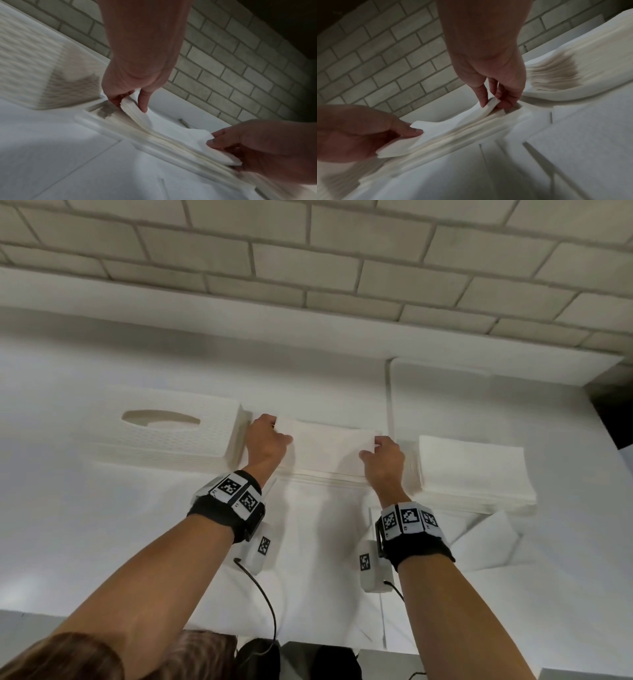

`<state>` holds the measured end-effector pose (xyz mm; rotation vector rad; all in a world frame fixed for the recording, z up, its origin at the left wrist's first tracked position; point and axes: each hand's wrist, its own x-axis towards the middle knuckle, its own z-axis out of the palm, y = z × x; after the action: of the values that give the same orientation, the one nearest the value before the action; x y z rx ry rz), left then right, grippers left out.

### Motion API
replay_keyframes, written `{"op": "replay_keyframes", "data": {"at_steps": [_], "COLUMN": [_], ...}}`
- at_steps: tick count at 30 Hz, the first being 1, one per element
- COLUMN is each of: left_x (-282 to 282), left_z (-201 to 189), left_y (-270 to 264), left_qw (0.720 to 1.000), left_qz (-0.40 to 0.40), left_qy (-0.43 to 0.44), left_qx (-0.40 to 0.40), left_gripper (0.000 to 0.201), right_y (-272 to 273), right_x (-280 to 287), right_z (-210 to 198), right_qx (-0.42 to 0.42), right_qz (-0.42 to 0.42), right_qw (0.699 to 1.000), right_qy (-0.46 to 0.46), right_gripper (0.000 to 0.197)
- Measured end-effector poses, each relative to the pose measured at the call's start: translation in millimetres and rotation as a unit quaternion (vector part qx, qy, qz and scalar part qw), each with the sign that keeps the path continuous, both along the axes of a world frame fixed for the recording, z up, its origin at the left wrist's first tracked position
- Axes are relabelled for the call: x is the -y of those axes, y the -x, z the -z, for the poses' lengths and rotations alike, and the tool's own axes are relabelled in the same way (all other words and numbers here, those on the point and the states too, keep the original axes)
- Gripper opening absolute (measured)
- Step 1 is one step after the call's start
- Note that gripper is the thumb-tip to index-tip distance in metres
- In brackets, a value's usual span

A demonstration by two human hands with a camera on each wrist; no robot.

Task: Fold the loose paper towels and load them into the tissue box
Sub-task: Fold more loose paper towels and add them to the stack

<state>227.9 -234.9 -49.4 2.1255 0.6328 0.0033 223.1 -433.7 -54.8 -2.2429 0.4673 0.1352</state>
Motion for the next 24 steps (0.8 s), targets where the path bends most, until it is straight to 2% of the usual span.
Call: {"op": "replay_keyframes", "data": {"at_steps": [1, 3, 4, 5, 6, 7, 9, 12, 15, 18, 21, 24], "left_x": [-1, -1, -1, -1, -2, -3, -8, -24, -45, -65, -84, -101], "left_z": [3, 5, 7, 9, 8, 6, -2, -28, -55, -70, -69, -59], "left_y": [-1, 0, 2, 2, 4, 6, 10, 22, 48, 80, 109, 131], "left_qw": [1.000, 0.999, 0.998, 0.996, 0.995, 0.993, 0.993, 0.997, 0.984, 0.971, 0.963, 0.956], "left_qz": [0.003, 0.011, 0.017, 0.023, 0.033, 0.040, 0.039, 0.012, 0.001, -0.005, -0.025, -0.055], "left_qy": [-0.016, -0.049, -0.065, -0.081, -0.098, -0.113, -0.110, 0.024, 0.136, 0.202, 0.231, 0.249], "left_qx": [-0.002, -0.011, -0.012, -0.011, -0.011, -0.006, 0.014, 0.071, 0.114, 0.129, 0.137, 0.144], "left_gripper": [0.018, 0.020, 0.027, 0.037, 0.046, 0.054, 0.061, 0.048, 0.032, 0.019, 0.016, 0.018], "right_y": [0, -1, 0, 2, 3, 5, 12, 25, 47, 75, 98, 110], "right_x": [-1, -2, -4, -6, -7, -9, -14, -27, -55, -88, -108, -117], "right_z": [1, 8, 7, 5, 4, 3, -4, -18, -25, -22, -13, -5], "right_qx": [0.001, 0.001, -0.002, -0.008, -0.006, 0.000, 0.040, 0.096, 0.073, 0.032, 0.004, -0.006], "right_qz": [-0.006, -0.015, -0.018, -0.029, -0.034, -0.047, -0.049, -0.060, -0.162, -0.283, -0.357, -0.392], "right_qw": [1.000, 0.998, 0.997, 0.996, 0.995, 0.992, 0.990, 0.991, 0.984, 0.958, 0.934, 0.919], "right_qy": [0.016, 0.055, 0.069, 0.078, 0.092, 0.119, 0.127, 0.065, -0.006, -0.042, -0.011, 0.048], "right_gripper": [0.007, 0.028, 0.026, 0.011, 0.011, 0.027, 0.041, 0.038, 0.025, 0.023, 0.029, 0.037]}}
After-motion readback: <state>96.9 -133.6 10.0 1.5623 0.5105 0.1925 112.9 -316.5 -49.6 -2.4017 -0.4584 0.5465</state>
